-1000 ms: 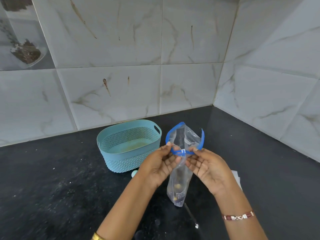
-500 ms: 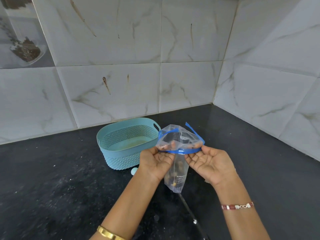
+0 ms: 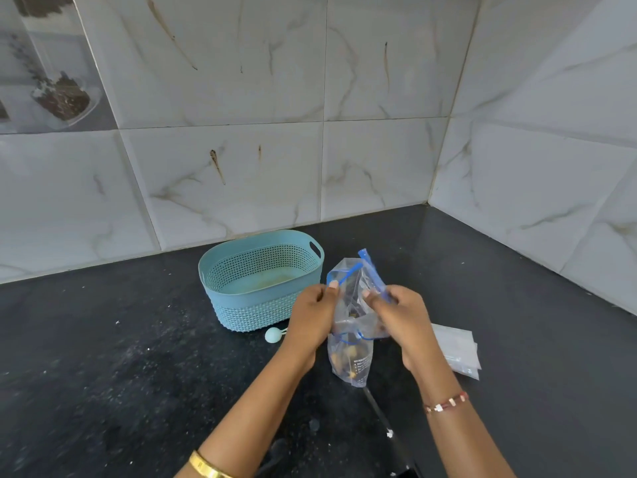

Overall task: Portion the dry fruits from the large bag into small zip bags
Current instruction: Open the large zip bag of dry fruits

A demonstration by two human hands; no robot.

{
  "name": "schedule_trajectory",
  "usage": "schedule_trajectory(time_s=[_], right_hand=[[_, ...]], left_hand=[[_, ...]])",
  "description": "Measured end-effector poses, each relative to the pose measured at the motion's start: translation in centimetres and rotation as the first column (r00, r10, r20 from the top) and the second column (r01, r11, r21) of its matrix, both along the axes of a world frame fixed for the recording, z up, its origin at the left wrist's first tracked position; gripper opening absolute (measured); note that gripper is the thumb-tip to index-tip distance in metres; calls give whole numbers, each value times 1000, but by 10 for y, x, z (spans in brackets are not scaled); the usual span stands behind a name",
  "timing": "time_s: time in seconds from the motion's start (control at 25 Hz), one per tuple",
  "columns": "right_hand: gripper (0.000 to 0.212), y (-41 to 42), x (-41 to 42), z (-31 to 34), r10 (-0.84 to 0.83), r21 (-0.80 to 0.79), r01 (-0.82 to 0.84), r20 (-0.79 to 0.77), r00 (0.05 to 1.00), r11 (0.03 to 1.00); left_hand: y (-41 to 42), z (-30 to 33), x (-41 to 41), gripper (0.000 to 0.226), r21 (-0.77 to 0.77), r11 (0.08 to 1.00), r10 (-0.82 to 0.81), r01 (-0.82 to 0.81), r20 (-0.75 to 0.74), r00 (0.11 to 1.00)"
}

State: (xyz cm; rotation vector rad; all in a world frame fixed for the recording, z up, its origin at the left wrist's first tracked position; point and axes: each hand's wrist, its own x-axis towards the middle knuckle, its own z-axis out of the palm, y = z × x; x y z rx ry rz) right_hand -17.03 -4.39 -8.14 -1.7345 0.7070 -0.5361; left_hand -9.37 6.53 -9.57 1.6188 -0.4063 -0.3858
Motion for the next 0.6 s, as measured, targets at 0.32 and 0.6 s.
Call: schedule_trajectory(time_s=[0.32, 0.6], right_hand=[[24, -17, -3, 9, 128, 407, -134, 41, 991, 904], [25, -15, 0, -13, 123, 859, -212, 175, 977, 466]], left_hand=[[7, 6, 10, 41, -436, 890, -206, -135, -648, 733], [8, 13, 8, 37, -533, 844, -451, -54, -762, 465]])
